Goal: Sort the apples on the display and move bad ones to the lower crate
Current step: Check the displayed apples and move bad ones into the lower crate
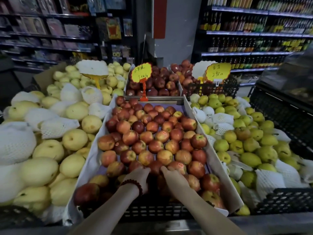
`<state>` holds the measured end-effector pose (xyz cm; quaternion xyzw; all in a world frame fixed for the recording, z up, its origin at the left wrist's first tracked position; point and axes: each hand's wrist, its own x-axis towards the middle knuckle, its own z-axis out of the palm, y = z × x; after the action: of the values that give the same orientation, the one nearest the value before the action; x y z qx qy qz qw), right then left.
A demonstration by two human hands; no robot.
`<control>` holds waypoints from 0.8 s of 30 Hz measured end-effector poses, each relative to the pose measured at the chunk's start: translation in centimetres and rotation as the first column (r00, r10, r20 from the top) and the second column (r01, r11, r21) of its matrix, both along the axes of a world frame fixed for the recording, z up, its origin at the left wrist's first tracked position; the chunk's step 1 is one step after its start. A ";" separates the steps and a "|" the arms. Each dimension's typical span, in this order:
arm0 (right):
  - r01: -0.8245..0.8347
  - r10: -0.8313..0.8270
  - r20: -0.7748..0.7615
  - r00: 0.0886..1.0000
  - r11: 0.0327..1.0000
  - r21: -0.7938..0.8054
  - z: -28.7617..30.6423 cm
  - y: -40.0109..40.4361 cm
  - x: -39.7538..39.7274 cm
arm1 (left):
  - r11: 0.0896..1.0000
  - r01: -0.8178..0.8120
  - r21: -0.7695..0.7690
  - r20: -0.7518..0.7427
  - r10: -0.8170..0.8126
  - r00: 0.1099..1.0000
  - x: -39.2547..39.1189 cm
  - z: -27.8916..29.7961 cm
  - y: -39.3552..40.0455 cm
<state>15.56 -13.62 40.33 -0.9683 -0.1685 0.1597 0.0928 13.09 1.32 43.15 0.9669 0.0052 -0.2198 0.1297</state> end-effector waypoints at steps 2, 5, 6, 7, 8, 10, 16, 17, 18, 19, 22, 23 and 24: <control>0.022 -0.014 0.067 0.998 0.993 -0.114 0.2 0.6 -0.4 | 1.000 -0.004 -0.004 0.026 0.004 1.000 -0.1 0.0 -0.1; 0.047 -0.033 0.104 0.994 0.990 -0.134 1.3 0.7 -1.3 | 0.998 -0.022 -0.065 0.076 0.027 0.997 -0.7 0.7 -0.1; 0.061 -0.054 0.093 0.994 0.996 -0.069 2.0 0.5 -1.5 | 0.993 -0.036 -0.109 0.106 0.047 0.993 -1.0 1.2 -0.3; 0.078 -0.081 0.100 0.992 0.996 0.033 2.9 0.3 -1.7 | 0.984 -0.055 -0.167 0.151 0.081 0.985 -1.4 1.8 -0.4; 0.096 -0.119 0.130 0.984 0.981 0.171 3.9 -0.1 -1.8 | 0.969 -0.067 -0.236 0.221 0.121 0.968 -1.8 2.5 -0.4; 0.100 -0.215 0.189 0.958 0.871 0.481 6.3 -0.9 -2.5 | 0.931 -0.075 -0.356 0.358 0.210 0.910 -2.9 4.0 -0.5; 0.072 -0.265 0.052 0.963 0.438 0.896 8.6 -3.1 -7.0 | 0.688 -0.052 -0.724 0.398 0.477 0.784 -8.1 5.8 -1.2; 0.052 -0.270 0.061 0.961 0.394 0.918 8.0 -3.3 -7.9 | 0.634 -0.051 -0.772 0.364 0.506 0.782 -9.0 5.3 -1.4; 0.030 -0.277 0.076 0.958 0.360 0.932 7.4 -3.5 -8.8 | 0.580 -0.042 -0.814 0.335 0.527 0.781 -9.9 4.9 -1.7; 0.005 -0.275 0.092 0.957 0.330 0.944 6.8 -3.6 -9.8 | 0.538 -0.028 -0.842 0.319 0.540 0.779 -10.9 4.4 -1.9; -0.069 -0.227 0.128 0.965 0.249 0.966 4.2 -4.1 -12.7 | 0.429 0.028 -0.903 0.287 0.552 0.783 -14.1 2.5 -2.6; -0.085 -0.200 0.135 0.971 0.237 0.968 2.9 -4.4 -13.7 | 0.376 0.033 -0.926 0.250 0.544 0.801 -15.1 1.5 -2.8; -0.083 -0.168 0.121 0.978 0.215 0.973 1.5 -4.6 -14.8 | 0.330 0.031 -0.943 0.211 0.525 0.824 -16.3 0.1 -3.1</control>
<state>0.76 -18.25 41.79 -0.7111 -0.2129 -0.0816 0.6651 -3.22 -1.73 43.29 0.7324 0.0031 0.0888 0.6750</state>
